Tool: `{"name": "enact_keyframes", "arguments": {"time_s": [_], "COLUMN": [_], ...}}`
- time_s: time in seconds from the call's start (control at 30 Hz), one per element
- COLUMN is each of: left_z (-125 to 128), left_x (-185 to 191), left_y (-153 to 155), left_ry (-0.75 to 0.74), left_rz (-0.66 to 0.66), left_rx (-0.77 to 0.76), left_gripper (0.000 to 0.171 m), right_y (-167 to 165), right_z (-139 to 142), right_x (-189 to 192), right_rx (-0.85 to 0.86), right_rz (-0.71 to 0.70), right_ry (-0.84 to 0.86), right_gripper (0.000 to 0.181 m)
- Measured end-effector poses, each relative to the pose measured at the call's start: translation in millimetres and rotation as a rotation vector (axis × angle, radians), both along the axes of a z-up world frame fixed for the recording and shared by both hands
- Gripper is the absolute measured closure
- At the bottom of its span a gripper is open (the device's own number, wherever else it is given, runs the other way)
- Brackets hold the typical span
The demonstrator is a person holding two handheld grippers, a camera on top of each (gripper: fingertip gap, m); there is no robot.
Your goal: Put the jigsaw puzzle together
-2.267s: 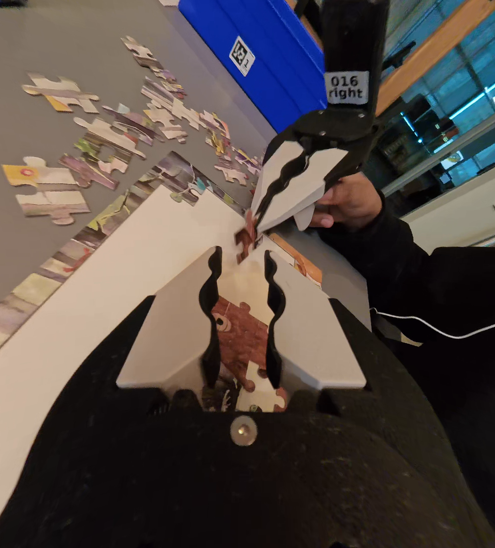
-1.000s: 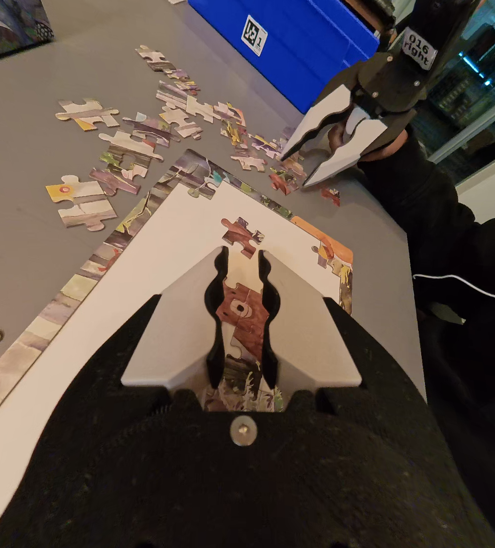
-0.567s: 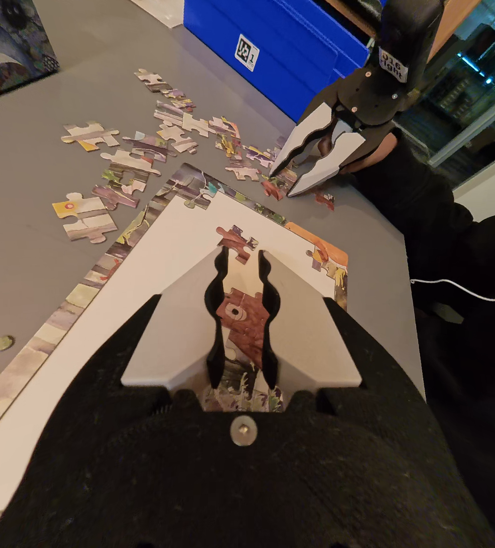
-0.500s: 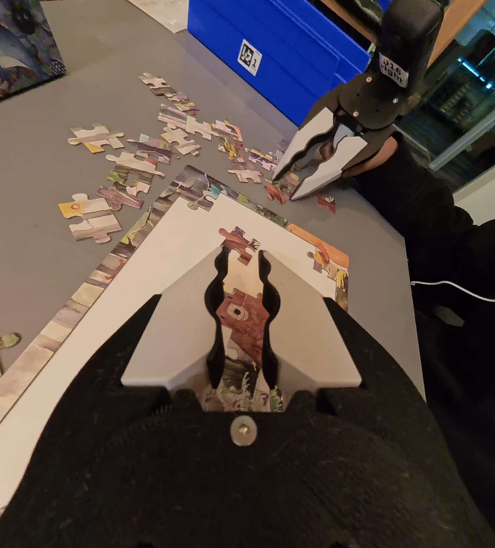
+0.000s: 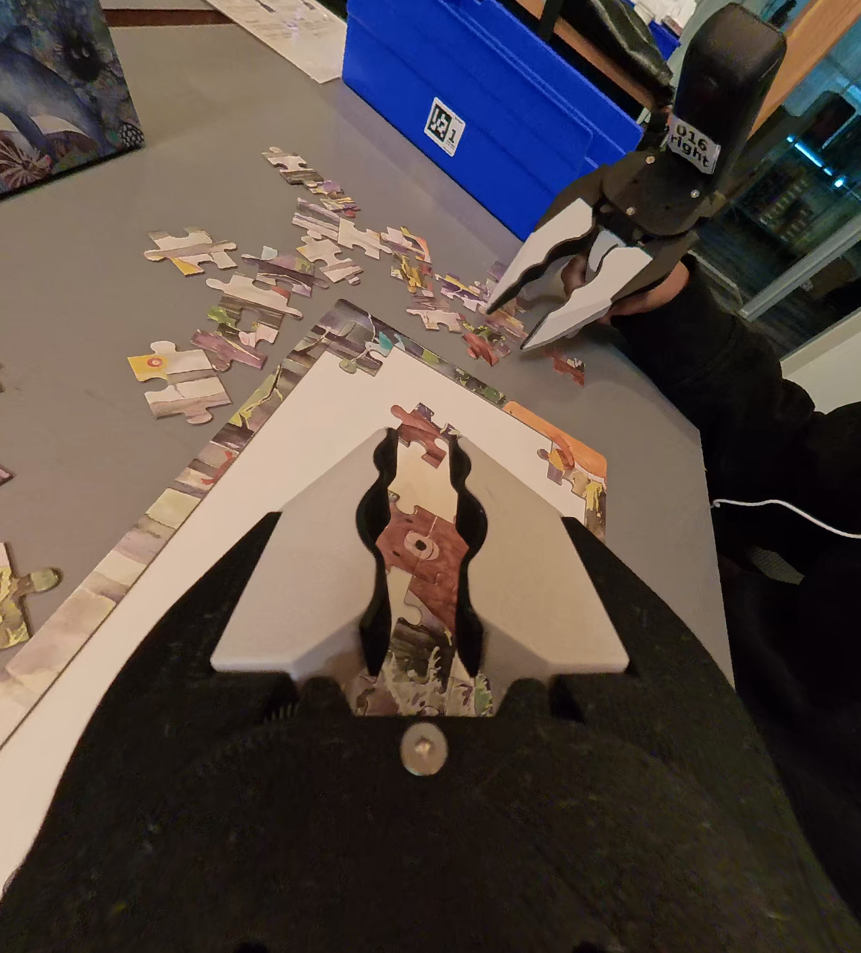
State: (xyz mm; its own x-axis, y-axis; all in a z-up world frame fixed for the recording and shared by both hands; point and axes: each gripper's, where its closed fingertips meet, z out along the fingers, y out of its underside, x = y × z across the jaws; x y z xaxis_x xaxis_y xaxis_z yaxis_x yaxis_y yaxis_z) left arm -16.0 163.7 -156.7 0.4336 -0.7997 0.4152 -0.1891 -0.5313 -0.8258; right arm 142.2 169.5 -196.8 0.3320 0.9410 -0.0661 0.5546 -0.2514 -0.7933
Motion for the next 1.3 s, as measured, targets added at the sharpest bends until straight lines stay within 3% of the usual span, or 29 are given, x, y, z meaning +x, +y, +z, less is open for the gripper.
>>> {"name": "enact_keyframes", "arguments": {"time_s": [0.23, 0.47, 0.53, 0.9, 1.3], "left_z": [-1, -2, -2, -4, -6], "left_x": [0, -1, 0, 1, 2], "left_y": [0, 1, 1, 0, -1], "left_ry": [-0.004, -0.003, -0.004, 0.0, 0.003], "left_rz": [-0.001, 0.002, 0.001, -0.006, -0.01], "left_rx": [-0.006, -0.008, -0.01, -0.014, -0.019], "left_gripper": [0.154, 0.155, 0.155, 0.154, 0.155], "right_y": [4, 4, 4, -2, -1], "right_z": [-14, -14, -14, -12, -15], "right_x": [5, 4, 4, 0, 0], "right_rx": [-0.042, -0.022, -0.018, -0.067, -0.009], "right_rz": [-0.032, -0.034, -0.027, 0.002, 0.008], "right_ry": [-0.05, -0.068, -0.068, -0.035, -0.071], "right_gripper": [0.144, 0.163, 0.179, 0.143, 0.154]}}
